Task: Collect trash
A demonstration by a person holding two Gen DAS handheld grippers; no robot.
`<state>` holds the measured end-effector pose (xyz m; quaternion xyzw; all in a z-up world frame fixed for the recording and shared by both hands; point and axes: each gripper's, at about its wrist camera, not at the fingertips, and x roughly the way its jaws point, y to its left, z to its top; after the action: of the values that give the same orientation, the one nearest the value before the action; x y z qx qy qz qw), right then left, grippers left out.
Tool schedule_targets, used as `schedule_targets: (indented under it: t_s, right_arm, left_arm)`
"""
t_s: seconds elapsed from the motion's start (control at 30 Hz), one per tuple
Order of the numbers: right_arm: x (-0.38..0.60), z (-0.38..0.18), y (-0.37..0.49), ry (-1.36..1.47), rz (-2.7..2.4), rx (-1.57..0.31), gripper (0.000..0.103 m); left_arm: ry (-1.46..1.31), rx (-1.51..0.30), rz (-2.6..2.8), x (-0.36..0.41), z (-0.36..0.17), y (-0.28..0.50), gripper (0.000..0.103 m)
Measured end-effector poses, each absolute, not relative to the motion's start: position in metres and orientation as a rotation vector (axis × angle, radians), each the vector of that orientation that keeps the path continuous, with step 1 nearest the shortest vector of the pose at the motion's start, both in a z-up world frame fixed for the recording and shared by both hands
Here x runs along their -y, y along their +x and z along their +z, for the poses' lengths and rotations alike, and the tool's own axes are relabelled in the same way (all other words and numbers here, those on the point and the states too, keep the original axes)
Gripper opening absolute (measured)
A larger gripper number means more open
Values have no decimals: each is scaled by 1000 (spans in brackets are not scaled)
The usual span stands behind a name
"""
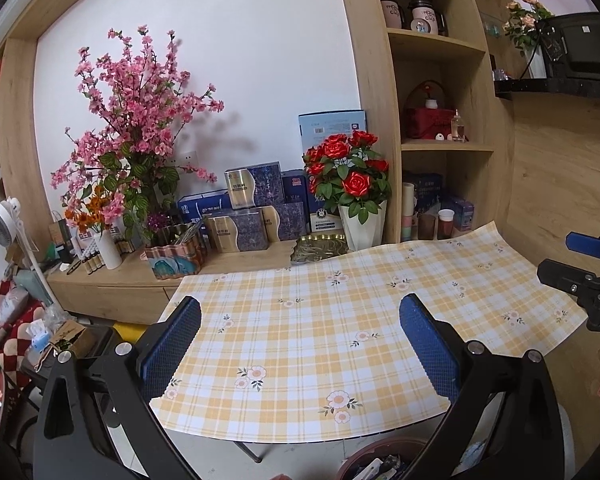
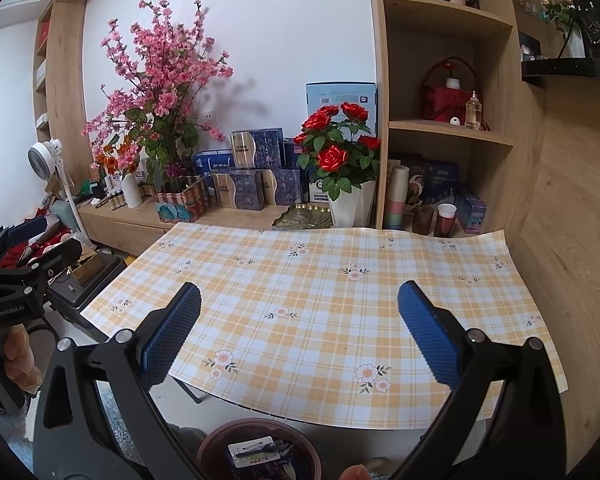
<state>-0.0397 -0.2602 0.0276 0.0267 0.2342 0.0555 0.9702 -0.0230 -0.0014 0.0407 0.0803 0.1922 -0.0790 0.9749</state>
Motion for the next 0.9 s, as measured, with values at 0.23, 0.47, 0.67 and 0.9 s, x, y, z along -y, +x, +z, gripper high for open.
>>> schedule_targets:
  t_s: [0.23, 0.47, 0.67, 0.9]
  right_arm:
    - [257, 32, -41, 37, 110, -458, 97]
    - [255, 32, -42, 34, 111, -455, 97]
    - [255, 32, -42, 35, 112, -456, 97]
    - [254, 32, -42, 37, 111, -456, 97]
  left_arm:
    - [167, -386, -151, 2, 39, -25, 97]
    - [174, -385, -151, 2, 39, -26, 97]
    - [190, -369, -135, 5, 41, -29, 97]
    - [185, -375, -130, 4, 42, -28, 97]
